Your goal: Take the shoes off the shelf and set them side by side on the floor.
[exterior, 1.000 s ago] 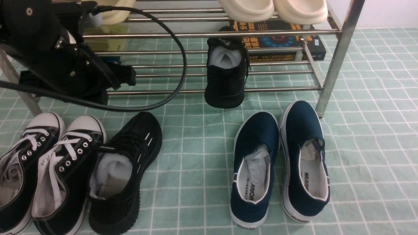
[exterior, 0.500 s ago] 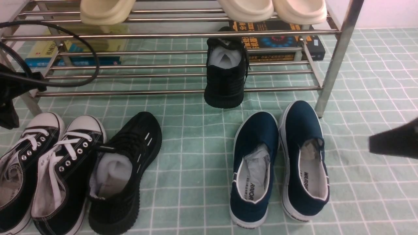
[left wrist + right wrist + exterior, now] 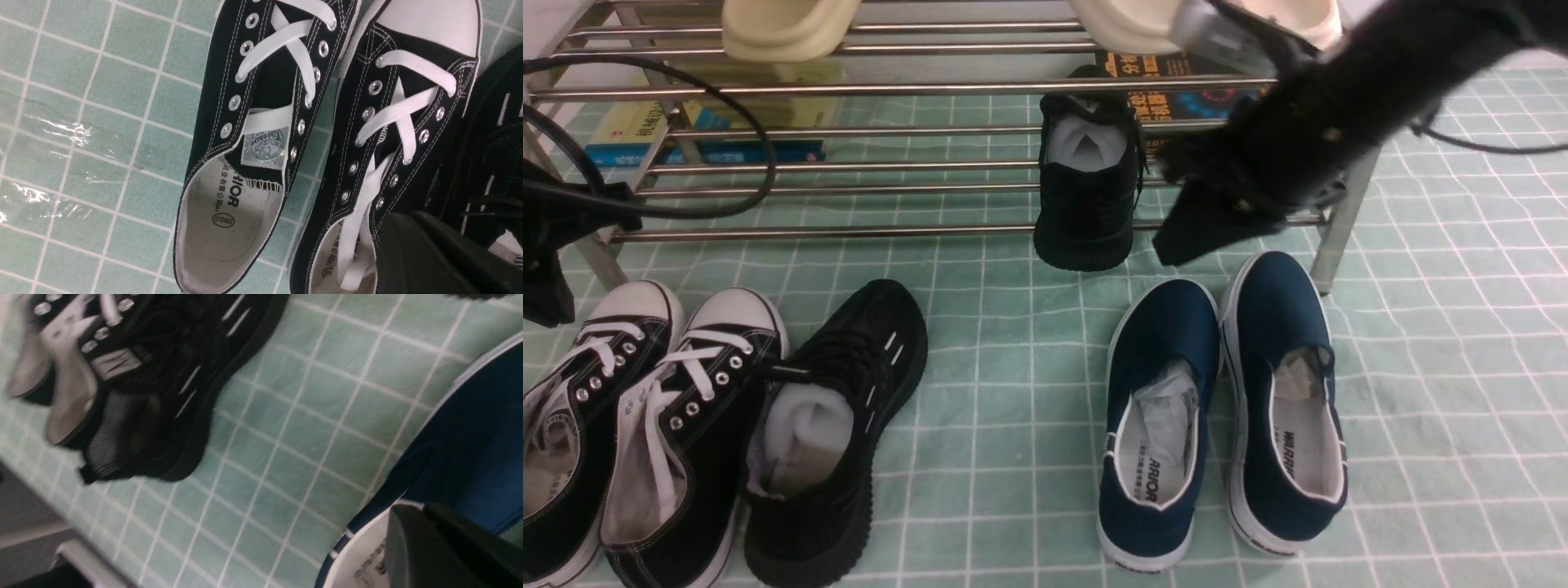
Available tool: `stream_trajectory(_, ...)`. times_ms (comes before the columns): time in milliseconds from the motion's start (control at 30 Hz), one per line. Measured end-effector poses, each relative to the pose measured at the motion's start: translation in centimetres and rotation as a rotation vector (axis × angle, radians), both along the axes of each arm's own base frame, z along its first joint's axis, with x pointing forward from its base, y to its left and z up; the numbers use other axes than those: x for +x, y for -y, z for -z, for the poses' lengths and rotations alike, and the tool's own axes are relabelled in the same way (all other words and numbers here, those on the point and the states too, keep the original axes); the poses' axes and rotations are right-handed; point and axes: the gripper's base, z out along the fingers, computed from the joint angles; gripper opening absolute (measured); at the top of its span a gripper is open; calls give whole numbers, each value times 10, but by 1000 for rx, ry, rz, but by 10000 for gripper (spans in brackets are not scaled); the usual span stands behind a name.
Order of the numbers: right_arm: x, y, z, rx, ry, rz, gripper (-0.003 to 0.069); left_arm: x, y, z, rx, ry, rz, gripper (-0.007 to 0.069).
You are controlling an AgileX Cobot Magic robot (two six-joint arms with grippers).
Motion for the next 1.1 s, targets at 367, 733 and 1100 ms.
stream_trajectory(367, 34, -34, 12, -97, 148, 461, 281, 0, 0, 0, 1, 0, 0, 35)
stream_trajectory(733, 67, -47, 41, 20, 254, 611, 495, 0, 0, 0, 1, 0, 0, 45)
stream_trajectory(1100, 79, -55, 79, -4, 203, 626, 149, 0, 0, 0, 1, -1, 0, 52)
